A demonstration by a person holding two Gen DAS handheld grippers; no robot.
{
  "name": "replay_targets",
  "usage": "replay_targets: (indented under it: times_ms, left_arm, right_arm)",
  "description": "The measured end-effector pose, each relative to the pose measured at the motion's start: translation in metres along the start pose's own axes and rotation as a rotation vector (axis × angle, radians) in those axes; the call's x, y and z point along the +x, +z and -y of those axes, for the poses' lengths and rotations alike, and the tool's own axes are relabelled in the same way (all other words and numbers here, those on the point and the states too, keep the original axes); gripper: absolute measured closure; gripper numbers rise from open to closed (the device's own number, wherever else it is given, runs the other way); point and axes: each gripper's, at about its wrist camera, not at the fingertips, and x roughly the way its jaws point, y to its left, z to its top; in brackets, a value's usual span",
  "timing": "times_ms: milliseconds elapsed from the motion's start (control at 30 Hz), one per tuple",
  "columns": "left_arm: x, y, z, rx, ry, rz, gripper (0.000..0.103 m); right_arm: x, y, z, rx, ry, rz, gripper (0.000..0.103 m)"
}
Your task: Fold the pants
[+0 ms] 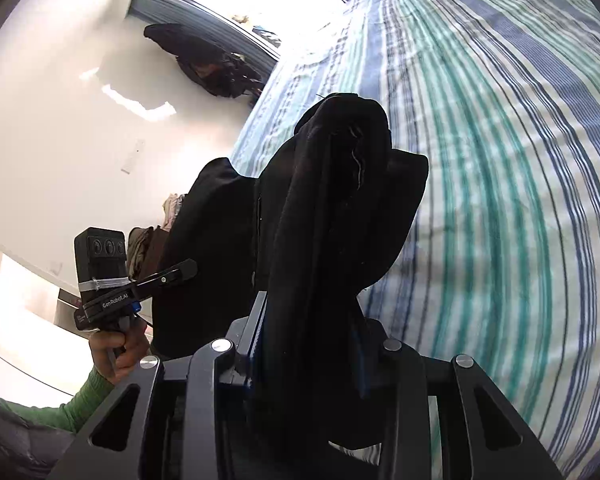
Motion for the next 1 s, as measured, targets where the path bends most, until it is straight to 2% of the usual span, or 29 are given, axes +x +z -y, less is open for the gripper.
replay_targets:
  times_ms: [133, 233, 300, 367, 433, 467, 500, 533, 600, 667, 700, 767, 833, 867, 1000]
  left_arm:
    - [-0.001, 0.049, -0.026, -0.035, 0.021, 0.075, 0.081]
    - [0.020, 0.072, -0.046, -0.060, 0.054, 0.089, 0.081]
    - [0.049, 0.078, -0.063, -0.070, 0.114, 0.067, 0.078]
    - [0.092, 0.074, -0.086, -0.086, 0.233, -0.019, 0.070]
    - [0.132, 0.058, -0.112, -0.101, 0.360, -0.117, 0.048]
    - [0.140, 0.051, -0.120, -0.102, 0.381, -0.105, 0.032]
    - [0.138, 0.046, -0.120, -0.093, 0.390, -0.060, 0.021]
    - [0.137, 0.045, -0.118, -0.078, 0.426, -0.041, 0.016]
    - [0.134, 0.046, -0.112, -0.063, 0.458, -0.041, 0.014]
    - [0.125, 0.047, -0.102, -0.038, 0.486, -0.014, 0.015]
    - [0.117, 0.046, -0.097, -0.021, 0.507, 0.007, 0.015]
    - [0.098, 0.038, -0.084, 0.019, 0.533, 0.050, 0.015]
    - [0.082, 0.030, -0.079, 0.051, 0.569, 0.077, 0.011]
    - [0.073, 0.022, -0.076, 0.068, 0.580, 0.085, 0.009]
    - [0.051, -0.018, -0.057, 0.107, 0.613, 0.103, 0.006]
  right_arm:
    - [0.020, 0.066, -0.021, -0.075, 0.015, 0.037, 0.067]
    - [0.041, 0.107, -0.022, -0.100, 0.008, 0.041, 0.067]
    - [0.060, 0.123, -0.011, -0.096, -0.026, 0.035, 0.067]
    - [0.086, 0.133, 0.014, -0.037, -0.071, 0.003, 0.067]
    - [0.115, 0.127, 0.055, 0.069, -0.193, -0.063, 0.065]
    - [0.131, 0.121, 0.078, 0.133, -0.290, -0.116, 0.058]
    - [0.140, 0.114, 0.099, 0.209, -0.324, -0.142, 0.049]
    - [0.136, 0.108, 0.112, 0.287, -0.263, -0.088, 0.049]
    - [0.130, 0.102, 0.119, 0.326, -0.209, -0.041, 0.048]
    - [0.126, 0.102, 0.112, 0.273, -0.226, -0.040, 0.045]
    - [0.121, 0.101, 0.109, 0.253, -0.239, -0.038, 0.037]
    - [0.104, 0.101, 0.102, 0.233, -0.277, -0.014, 0.028]
    - [0.079, 0.098, 0.094, 0.194, -0.319, 0.037, 0.013]
    - [0.066, 0.094, 0.088, 0.168, -0.343, 0.064, 0.001]
    - [0.022, 0.065, 0.064, 0.070, -0.461, 0.142, 0.000]
